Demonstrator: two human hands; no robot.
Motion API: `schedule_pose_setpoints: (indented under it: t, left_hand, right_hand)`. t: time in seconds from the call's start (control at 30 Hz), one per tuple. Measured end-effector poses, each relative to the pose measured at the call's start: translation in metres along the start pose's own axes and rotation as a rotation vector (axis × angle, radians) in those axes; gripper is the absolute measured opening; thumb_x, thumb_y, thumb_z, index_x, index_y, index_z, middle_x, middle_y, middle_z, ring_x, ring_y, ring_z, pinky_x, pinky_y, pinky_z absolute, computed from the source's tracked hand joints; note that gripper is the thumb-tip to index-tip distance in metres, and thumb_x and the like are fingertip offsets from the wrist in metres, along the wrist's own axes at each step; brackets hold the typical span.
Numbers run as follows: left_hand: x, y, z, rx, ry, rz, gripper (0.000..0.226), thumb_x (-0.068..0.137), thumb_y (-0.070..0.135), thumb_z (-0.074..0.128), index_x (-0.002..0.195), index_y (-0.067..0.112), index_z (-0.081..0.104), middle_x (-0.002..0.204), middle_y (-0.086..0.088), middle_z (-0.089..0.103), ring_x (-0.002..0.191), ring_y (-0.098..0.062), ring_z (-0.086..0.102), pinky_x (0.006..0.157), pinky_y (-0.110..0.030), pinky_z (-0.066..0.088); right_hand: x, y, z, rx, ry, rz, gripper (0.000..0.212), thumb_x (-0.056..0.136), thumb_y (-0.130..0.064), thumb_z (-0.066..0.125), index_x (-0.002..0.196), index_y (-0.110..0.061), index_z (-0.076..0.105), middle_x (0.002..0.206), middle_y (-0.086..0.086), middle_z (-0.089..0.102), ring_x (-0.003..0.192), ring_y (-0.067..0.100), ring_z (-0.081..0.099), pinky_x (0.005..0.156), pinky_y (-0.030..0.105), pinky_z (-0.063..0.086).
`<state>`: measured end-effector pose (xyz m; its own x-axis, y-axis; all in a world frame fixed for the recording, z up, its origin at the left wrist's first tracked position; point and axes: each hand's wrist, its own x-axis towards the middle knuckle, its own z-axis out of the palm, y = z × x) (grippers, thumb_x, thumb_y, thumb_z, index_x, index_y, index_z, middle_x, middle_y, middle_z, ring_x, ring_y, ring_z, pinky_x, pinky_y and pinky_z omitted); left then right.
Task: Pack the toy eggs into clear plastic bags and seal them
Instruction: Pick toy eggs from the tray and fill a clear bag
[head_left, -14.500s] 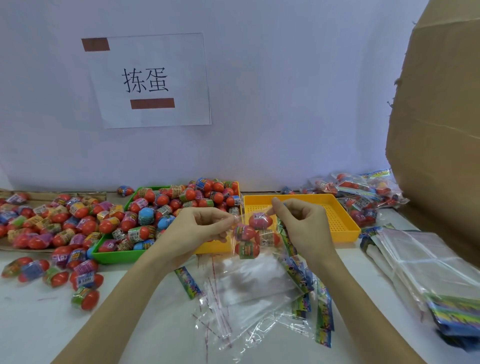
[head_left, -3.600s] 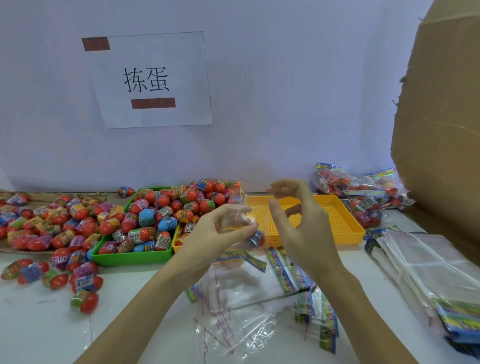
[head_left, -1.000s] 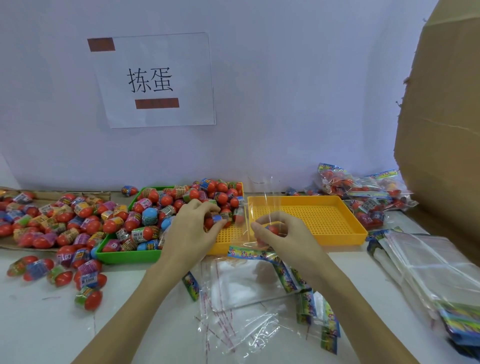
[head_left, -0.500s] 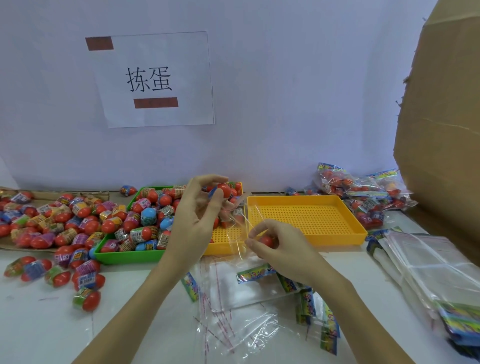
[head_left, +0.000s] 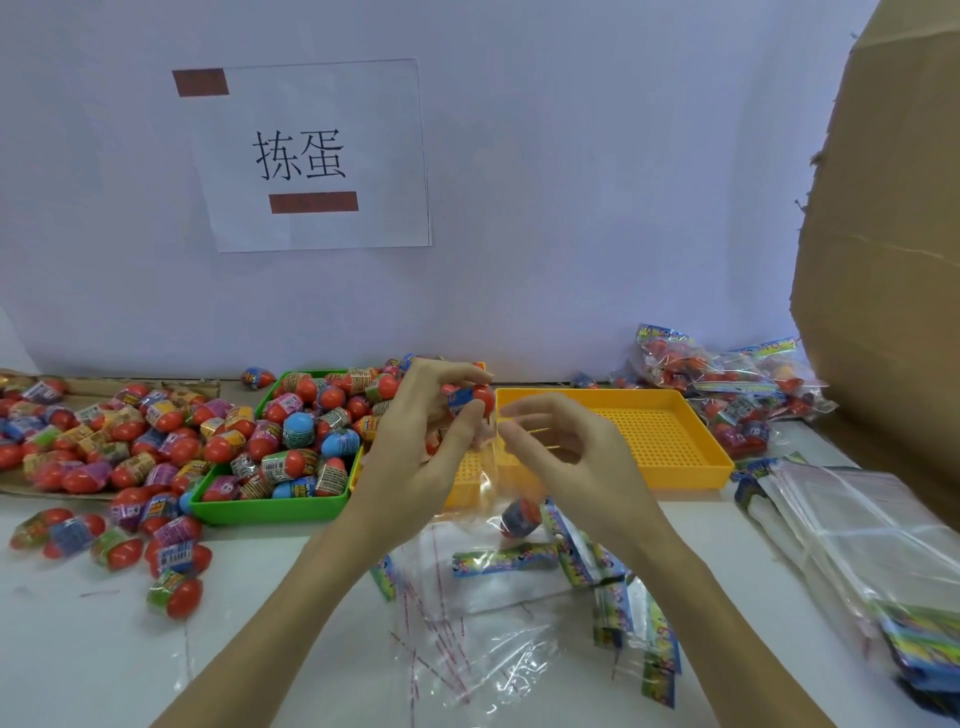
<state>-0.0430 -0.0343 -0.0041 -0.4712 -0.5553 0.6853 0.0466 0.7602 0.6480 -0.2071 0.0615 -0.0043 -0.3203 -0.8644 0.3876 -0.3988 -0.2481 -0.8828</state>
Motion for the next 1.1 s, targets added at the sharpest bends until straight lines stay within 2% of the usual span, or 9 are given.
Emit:
schedule_pose_setpoints:
  t: [0.07,0.2,0.37,0.5,0.57,0.7,0.8,0.9,1.1]
  left_hand:
    - [-0.001,0.002,0.003,0.021,0.001,0.028,0.022,0.108,0.019,0.058,0.129,0.015,0.06,0.122,-0.004,0.062,0.099,-0.025,0.072,0.081,-0.044,0.061]
    - [0.0,0.004,0.003,0.107,0.106,0.122,0.019,0.107,0.022,0.06,0.125,0.025,0.06,0.12,0.002,0.059,0.098,-0.021,0.068,0.07,-0.036,0.06]
    - [-0.003,0.005,0.004,0.249,0.121,0.265,0.024,0.106,0.025,0.06,0.127,0.014,0.064,0.126,0.008,0.053,0.109,-0.011,0.06,0.076,-0.013,0.048]
    - [-0.007,0.005,0.014,0.281,0.005,0.256,0.024,0.107,0.025,0.061,0.127,0.014,0.066,0.124,0.005,0.056,0.097,0.004,0.058,0.07,-0.002,0.037]
    - [-0.008,0.003,0.014,0.302,-0.034,0.242,0.022,0.106,0.026,0.061,0.125,0.017,0.067,0.123,0.005,0.056,0.088,0.009,0.058,0.066,-0.003,0.036]
    - [-0.008,0.001,0.015,0.144,-0.03,0.121,0.018,0.105,0.026,0.063,0.123,0.025,0.065,0.121,0.008,0.056,0.084,-0.015,0.071,0.066,-0.026,0.057]
    - [-0.006,0.002,0.013,0.154,0.052,0.11,0.019,0.106,0.028,0.061,0.123,0.021,0.066,0.12,0.005,0.059,0.087,-0.021,0.073,0.069,-0.037,0.063]
    - [-0.004,0.001,0.01,0.204,0.11,0.111,0.026,0.106,0.031,0.059,0.125,0.016,0.068,0.121,0.005,0.065,0.099,-0.021,0.072,0.074,-0.035,0.064]
    - [-0.004,-0.002,0.009,0.232,0.189,-0.045,0.03,0.102,0.03,0.069,0.129,0.019,0.067,0.118,0.011,0.068,0.087,-0.013,0.07,0.071,-0.033,0.063]
  right_hand:
    - [0.0,0.0,-0.002,0.018,0.03,-0.019,0.009,0.097,-0.03,0.074,0.098,-0.022,0.078,0.09,-0.008,0.078,0.09,0.013,0.076,0.084,0.036,0.063]
    - [0.001,0.004,-0.003,0.094,0.141,0.013,0.012,0.102,-0.016,0.068,0.094,-0.012,0.075,0.085,-0.002,0.078,0.084,0.017,0.077,0.078,0.038,0.064]
    - [0.001,0.005,-0.004,0.143,0.286,0.025,0.014,0.103,-0.016,0.066,0.092,-0.012,0.072,0.082,0.001,0.078,0.076,0.02,0.077,0.067,0.036,0.062]
    - [0.0,0.004,-0.003,0.002,0.337,-0.037,0.015,0.102,-0.022,0.069,0.088,-0.017,0.071,0.077,-0.001,0.075,0.071,0.017,0.074,0.071,0.044,0.062]
    - [-0.001,0.003,-0.002,-0.085,0.349,-0.074,0.013,0.101,-0.023,0.07,0.088,-0.02,0.072,0.076,-0.005,0.074,0.071,0.013,0.072,0.072,0.039,0.061]
    - [-0.002,0.003,-0.002,-0.259,0.399,-0.118,0.009,0.1,-0.024,0.071,0.091,-0.021,0.071,0.077,-0.012,0.072,0.073,0.005,0.07,0.069,0.024,0.057]
    - [-0.001,0.005,-0.003,-0.357,0.436,-0.11,0.009,0.099,-0.022,0.072,0.091,-0.02,0.07,0.076,-0.012,0.069,0.072,0.002,0.067,0.066,0.016,0.052]
    - [-0.001,0.006,-0.004,-0.362,0.437,-0.086,0.008,0.097,-0.022,0.074,0.09,-0.02,0.071,0.076,-0.014,0.068,0.073,0.003,0.066,0.068,0.016,0.054]
    - [0.0,0.006,-0.005,-0.291,0.419,-0.026,0.008,0.096,-0.026,0.077,0.093,-0.019,0.073,0.079,-0.011,0.071,0.075,0.004,0.069,0.067,0.018,0.057]
